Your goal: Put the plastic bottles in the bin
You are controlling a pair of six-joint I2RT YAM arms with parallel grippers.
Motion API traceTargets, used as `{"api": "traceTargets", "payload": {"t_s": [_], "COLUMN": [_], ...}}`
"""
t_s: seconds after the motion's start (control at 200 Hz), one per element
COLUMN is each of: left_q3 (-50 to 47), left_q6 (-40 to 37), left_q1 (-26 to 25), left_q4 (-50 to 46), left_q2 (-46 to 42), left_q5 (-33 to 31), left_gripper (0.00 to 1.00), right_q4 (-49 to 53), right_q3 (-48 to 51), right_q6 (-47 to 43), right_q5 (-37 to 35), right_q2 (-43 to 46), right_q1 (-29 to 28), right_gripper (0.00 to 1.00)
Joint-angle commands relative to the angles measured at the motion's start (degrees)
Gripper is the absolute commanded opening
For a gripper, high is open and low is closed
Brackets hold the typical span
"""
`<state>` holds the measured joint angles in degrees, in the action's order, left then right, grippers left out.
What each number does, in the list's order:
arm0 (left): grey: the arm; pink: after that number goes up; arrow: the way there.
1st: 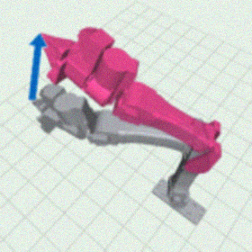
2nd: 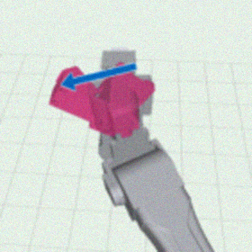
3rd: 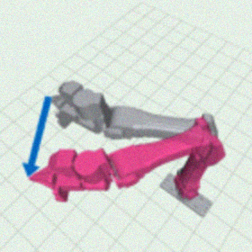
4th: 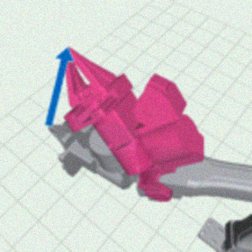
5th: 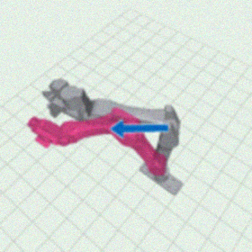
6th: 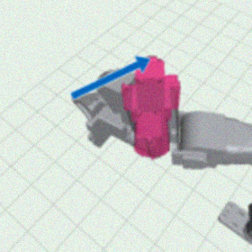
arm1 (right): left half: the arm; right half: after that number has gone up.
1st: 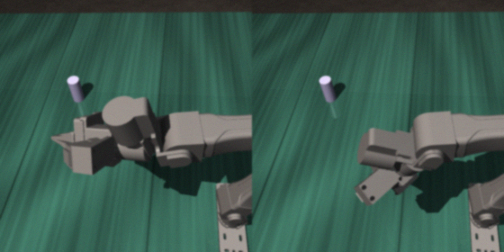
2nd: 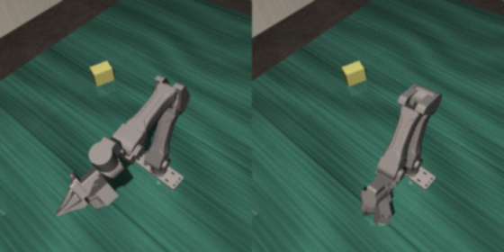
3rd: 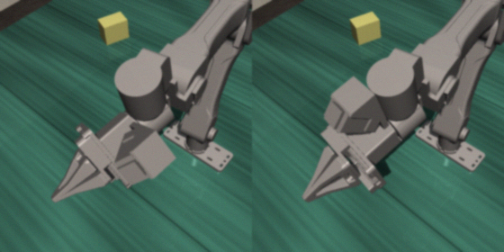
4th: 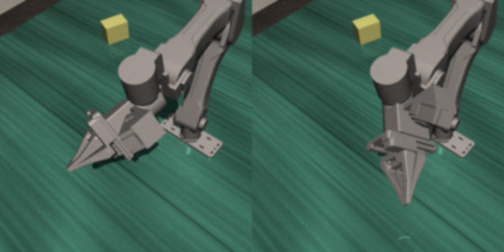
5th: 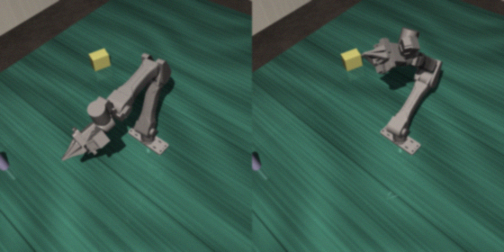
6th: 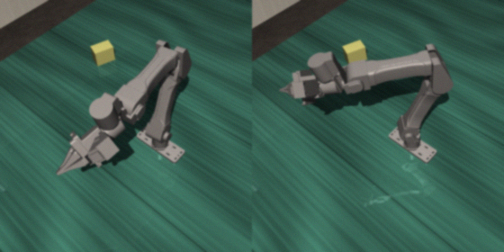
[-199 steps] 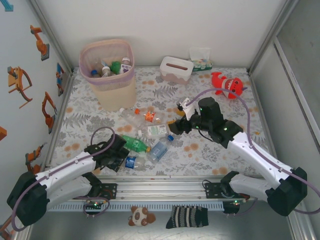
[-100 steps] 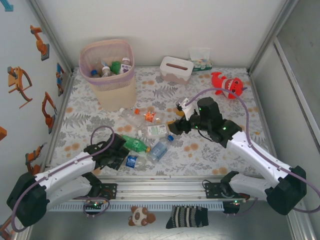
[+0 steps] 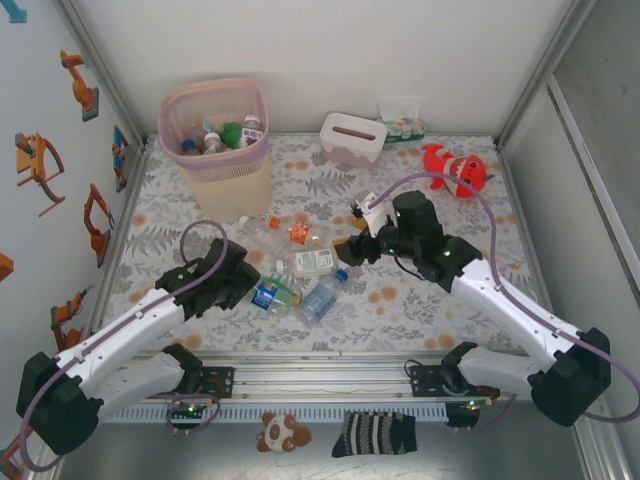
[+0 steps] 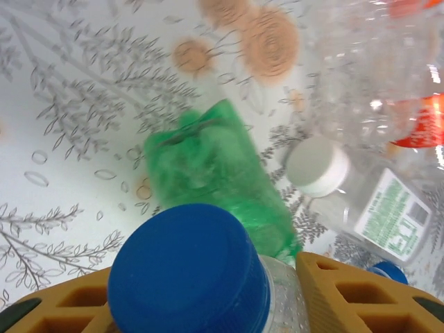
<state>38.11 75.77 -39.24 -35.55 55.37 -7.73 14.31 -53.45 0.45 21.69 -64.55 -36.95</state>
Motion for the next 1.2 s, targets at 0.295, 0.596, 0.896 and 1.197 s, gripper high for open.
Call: {"api": "traceTargets", "payload": {"t_s": [0.295, 0.596, 0.896, 1.197], "left_q3": [15.59, 30.35, 45.82, 55.72], "left_q6": [-32.54, -53.91, -65.86, -70.18], "left_q1": [2.80, 6.03, 12.54, 18.89], "left_q4": [-2.43, -3.79, -2.46, 2.91], "left_q2": [-1.49, 5.53, 15.34, 20.69], "left_q5": [-1.50, -4.18, -1.12, 1.99], "left_gripper": [0.46, 0.43, 0.40, 0.37], "right_q4": [0.81, 2.46, 2.75, 3.71], "right_q3": [-5.12, -9.22, -11.41, -12.95], "right_q6": [-2.20, -4.34, -5.19, -5.41], "right_q5": [-0.51, -0.85, -0.78, -1.72], "right_q2": [-2.13, -4.20, -4.68, -4.06], "right_q1": [-0.45, -0.47, -0.49, -0.45], "right_gripper": [0.74, 0.74, 0.74, 0.74]}}
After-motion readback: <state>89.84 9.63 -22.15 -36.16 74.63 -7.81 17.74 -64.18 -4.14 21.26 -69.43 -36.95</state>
